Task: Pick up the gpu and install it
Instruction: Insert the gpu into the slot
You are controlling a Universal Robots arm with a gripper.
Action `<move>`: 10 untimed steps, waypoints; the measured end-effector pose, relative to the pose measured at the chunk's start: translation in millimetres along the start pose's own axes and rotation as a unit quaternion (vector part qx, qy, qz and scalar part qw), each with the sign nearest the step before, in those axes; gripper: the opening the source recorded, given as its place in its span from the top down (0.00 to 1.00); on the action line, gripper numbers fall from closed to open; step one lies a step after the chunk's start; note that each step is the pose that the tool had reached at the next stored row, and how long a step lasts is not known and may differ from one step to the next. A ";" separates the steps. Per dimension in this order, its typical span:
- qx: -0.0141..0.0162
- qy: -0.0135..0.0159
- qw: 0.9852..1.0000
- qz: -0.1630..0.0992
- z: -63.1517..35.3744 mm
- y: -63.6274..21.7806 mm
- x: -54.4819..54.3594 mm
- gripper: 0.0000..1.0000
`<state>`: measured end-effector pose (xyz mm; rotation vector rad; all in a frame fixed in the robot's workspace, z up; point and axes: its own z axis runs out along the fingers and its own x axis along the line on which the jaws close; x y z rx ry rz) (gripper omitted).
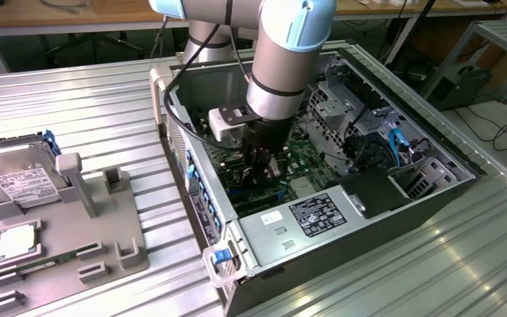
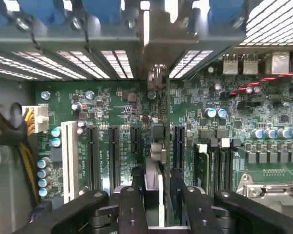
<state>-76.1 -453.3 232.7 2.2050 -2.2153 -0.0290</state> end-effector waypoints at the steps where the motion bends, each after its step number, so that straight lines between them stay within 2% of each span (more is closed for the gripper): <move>1: 0.000 0.000 1.000 0.000 -5.0 0.1 -0.1 0.65; 5: 0.002 0.000 1.000 0.000 -24.5 0.6 -0.4 0.65; 7: 0.002 0.001 1.000 0.000 -38.8 1.0 -0.8 0.65; 10: 0.003 0.001 1.000 0.000 -52.7 1.3 -1.3 0.65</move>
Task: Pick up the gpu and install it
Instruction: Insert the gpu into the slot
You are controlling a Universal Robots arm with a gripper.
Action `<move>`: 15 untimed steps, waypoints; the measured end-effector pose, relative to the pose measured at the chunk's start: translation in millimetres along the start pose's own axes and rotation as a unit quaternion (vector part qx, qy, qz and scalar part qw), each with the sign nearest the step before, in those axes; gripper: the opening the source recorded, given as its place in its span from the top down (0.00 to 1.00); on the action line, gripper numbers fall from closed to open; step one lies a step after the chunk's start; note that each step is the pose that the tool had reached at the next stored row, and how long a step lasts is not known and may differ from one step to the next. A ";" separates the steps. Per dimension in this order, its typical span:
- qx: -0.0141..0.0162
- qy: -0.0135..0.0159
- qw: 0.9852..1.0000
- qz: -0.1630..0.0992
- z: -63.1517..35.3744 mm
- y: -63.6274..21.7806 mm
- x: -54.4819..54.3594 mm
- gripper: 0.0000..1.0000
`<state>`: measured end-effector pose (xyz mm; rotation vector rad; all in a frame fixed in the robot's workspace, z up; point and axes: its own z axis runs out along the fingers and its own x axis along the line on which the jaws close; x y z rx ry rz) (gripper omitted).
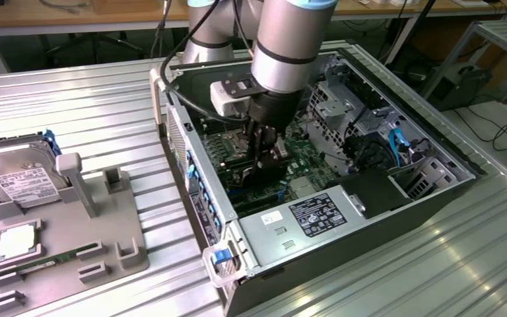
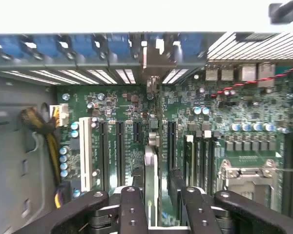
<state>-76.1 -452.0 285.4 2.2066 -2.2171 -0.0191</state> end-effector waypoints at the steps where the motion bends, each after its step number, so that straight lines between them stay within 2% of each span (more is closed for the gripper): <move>1: 0.000 0.000 1.000 0.000 -4.5 0.1 -0.1 0.65; 8: 0.000 0.001 1.000 0.000 -6.5 0.1 -0.1 0.66; 12: 0.000 0.001 1.000 0.000 -6.5 0.1 -0.2 0.89; 15: 0.000 0.001 1.000 0.000 -6.5 0.1 -0.1 0.89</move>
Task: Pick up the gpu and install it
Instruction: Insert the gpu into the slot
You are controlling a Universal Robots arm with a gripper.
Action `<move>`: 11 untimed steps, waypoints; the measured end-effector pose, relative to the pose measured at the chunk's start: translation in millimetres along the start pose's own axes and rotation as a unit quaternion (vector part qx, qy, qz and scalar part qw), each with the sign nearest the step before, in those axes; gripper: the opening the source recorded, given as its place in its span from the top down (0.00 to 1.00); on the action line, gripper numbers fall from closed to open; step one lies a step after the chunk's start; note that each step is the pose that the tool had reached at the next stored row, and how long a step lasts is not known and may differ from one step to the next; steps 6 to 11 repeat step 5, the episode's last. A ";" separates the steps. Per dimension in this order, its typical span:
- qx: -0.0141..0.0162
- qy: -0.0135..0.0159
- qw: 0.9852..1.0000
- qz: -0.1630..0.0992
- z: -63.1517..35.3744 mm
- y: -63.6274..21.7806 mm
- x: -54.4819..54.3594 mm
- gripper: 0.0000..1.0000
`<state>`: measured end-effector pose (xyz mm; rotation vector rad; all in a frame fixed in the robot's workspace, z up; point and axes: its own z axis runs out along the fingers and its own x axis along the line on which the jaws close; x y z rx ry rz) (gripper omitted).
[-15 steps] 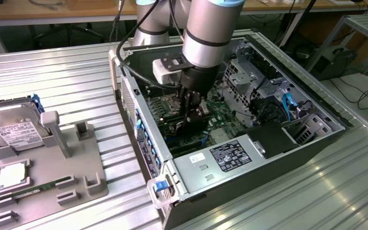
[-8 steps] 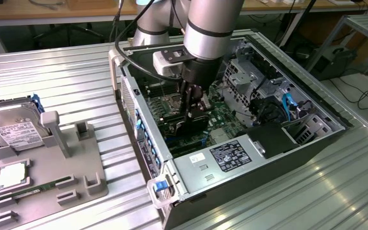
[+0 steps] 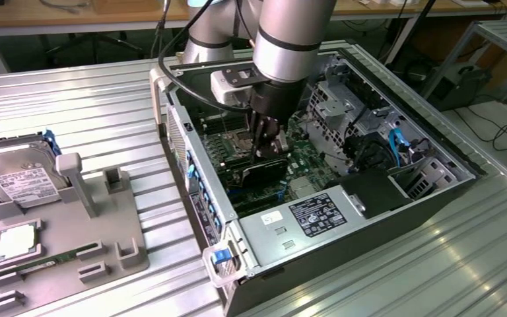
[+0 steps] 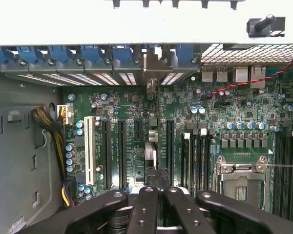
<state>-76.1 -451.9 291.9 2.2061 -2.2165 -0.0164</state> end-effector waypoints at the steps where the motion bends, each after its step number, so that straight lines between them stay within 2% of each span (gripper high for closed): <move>1: 0.000 0.000 1.000 0.000 0.0 0.0 0.0 0.89; 11: 0.000 0.000 1.000 0.000 0.0 0.0 0.0 0.89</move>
